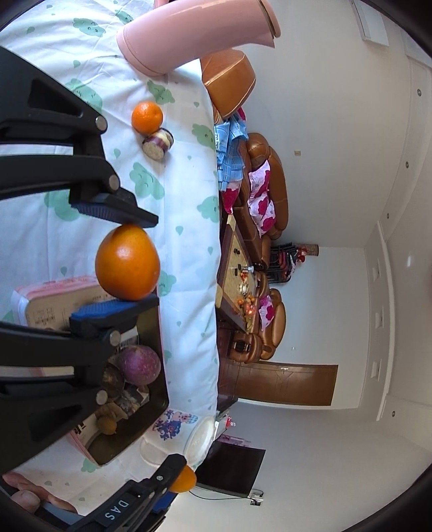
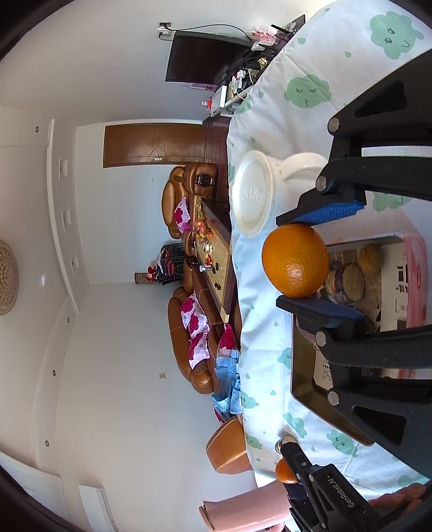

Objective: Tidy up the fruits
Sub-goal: 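Carry the orange with the right tool while the left tool carries its orange to the tin, then open the right tool over the tin while the left tool releases its orange there, then move both open tools back toward the last orange and the striped can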

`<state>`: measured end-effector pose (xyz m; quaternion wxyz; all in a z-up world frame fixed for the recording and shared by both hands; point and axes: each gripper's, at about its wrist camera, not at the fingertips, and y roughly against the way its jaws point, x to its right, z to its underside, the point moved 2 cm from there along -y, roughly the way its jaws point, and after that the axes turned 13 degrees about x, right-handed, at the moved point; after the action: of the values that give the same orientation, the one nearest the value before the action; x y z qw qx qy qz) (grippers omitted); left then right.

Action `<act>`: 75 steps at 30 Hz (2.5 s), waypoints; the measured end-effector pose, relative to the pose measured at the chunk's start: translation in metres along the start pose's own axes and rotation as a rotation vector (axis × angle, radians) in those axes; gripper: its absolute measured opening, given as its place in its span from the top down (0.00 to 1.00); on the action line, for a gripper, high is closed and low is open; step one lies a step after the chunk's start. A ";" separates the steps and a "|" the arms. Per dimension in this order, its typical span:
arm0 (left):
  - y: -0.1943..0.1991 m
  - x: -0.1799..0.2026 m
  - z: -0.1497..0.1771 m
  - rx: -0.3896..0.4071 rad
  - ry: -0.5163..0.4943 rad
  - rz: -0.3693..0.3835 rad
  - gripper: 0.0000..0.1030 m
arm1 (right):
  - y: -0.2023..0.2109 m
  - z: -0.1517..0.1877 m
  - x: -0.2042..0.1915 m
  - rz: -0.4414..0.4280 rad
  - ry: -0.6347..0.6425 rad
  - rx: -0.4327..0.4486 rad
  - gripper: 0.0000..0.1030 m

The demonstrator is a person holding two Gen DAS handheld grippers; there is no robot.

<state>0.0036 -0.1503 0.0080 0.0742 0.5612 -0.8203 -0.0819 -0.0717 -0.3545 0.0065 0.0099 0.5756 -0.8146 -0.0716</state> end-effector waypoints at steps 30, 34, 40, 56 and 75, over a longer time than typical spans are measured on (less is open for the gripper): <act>-0.044 0.053 0.021 -0.136 -0.080 0.076 0.58 | -0.027 0.036 -0.025 -0.145 0.078 -0.255 0.57; -0.044 0.053 0.022 -0.146 -0.080 0.080 0.58 | -0.029 0.038 -0.026 -0.170 0.070 -0.276 0.57; -0.045 0.053 0.023 -0.154 -0.080 0.082 0.52 | -0.032 0.041 -0.030 -0.189 0.065 -0.305 0.56; -0.021 0.031 0.006 0.005 0.030 -0.015 0.00 | 0.003 0.004 0.003 -0.088 -0.081 0.023 0.17; 0.025 -0.003 0.002 0.209 -0.132 -0.198 0.00 | 0.048 -0.013 -0.012 0.105 0.031 0.344 0.04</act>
<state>-0.0184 -0.1390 0.0109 -0.0473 0.6375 -0.7680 -0.0396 -0.1111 -0.3293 0.0263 -0.0726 0.5264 -0.8435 0.0782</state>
